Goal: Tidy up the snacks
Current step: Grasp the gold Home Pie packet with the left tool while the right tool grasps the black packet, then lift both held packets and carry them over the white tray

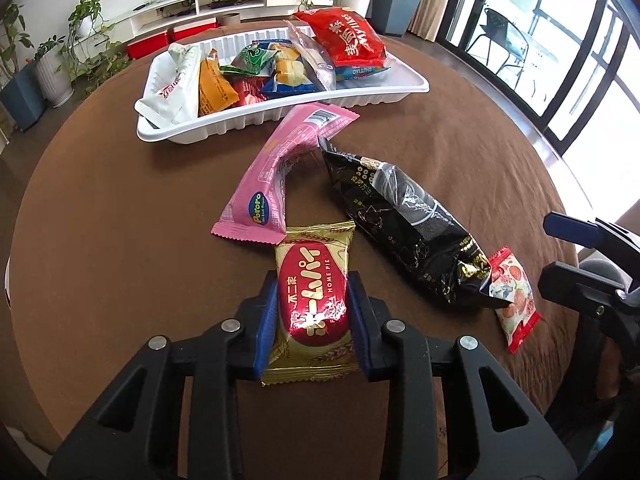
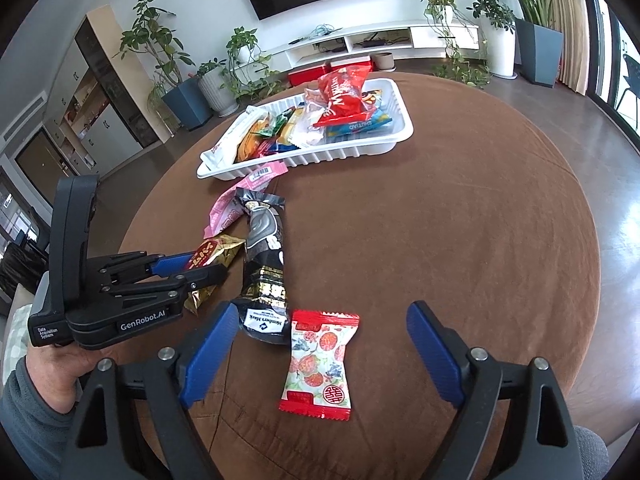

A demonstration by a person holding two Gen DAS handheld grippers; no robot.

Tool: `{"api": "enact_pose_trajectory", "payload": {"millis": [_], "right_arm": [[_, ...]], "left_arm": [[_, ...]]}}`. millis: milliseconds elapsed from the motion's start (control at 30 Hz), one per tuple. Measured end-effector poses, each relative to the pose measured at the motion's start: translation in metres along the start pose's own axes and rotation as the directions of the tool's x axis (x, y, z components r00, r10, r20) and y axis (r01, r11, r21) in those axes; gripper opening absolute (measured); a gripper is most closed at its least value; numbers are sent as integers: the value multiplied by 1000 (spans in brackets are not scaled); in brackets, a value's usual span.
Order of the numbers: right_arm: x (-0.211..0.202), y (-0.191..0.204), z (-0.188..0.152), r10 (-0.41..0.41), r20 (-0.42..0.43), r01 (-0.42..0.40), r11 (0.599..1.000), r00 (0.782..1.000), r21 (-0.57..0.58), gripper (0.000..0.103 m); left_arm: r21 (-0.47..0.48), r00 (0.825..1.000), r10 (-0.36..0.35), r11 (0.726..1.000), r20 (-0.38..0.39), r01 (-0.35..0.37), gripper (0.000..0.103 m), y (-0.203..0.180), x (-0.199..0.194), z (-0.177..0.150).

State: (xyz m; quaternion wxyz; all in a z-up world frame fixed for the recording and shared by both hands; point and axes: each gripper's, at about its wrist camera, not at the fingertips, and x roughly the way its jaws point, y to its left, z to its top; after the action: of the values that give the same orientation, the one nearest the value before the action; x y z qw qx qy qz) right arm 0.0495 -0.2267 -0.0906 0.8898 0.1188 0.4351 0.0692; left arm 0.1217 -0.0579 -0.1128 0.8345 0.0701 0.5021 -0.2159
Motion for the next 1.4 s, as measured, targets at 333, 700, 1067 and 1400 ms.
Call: {"api": "enact_pose_trajectory", "payload": {"millis": [333, 700, 1067, 1400], "right_arm": [[28, 28, 14, -17, -61, 9, 992, 998, -125, 86], [67, 66, 19, -104, -153, 56, 956, 983, -288, 66], [82, 72, 19, -150, -190, 80, 940, 970, -330, 53], [83, 74, 22, -137, -210, 62, 944, 968, -325, 39]], "left_arm": [[-21, 1000, -3, 1000, 0, 3, 30, 13, -16, -24], [-68, 1000, 1, 998, 12, -1, 30, 32, -28, -41], [-70, 1000, -11, 997, 23, 12, 30, 33, -28, -42], [-61, 999, -21, 998, 24, 22, 30, 32, -27, -42]]}}
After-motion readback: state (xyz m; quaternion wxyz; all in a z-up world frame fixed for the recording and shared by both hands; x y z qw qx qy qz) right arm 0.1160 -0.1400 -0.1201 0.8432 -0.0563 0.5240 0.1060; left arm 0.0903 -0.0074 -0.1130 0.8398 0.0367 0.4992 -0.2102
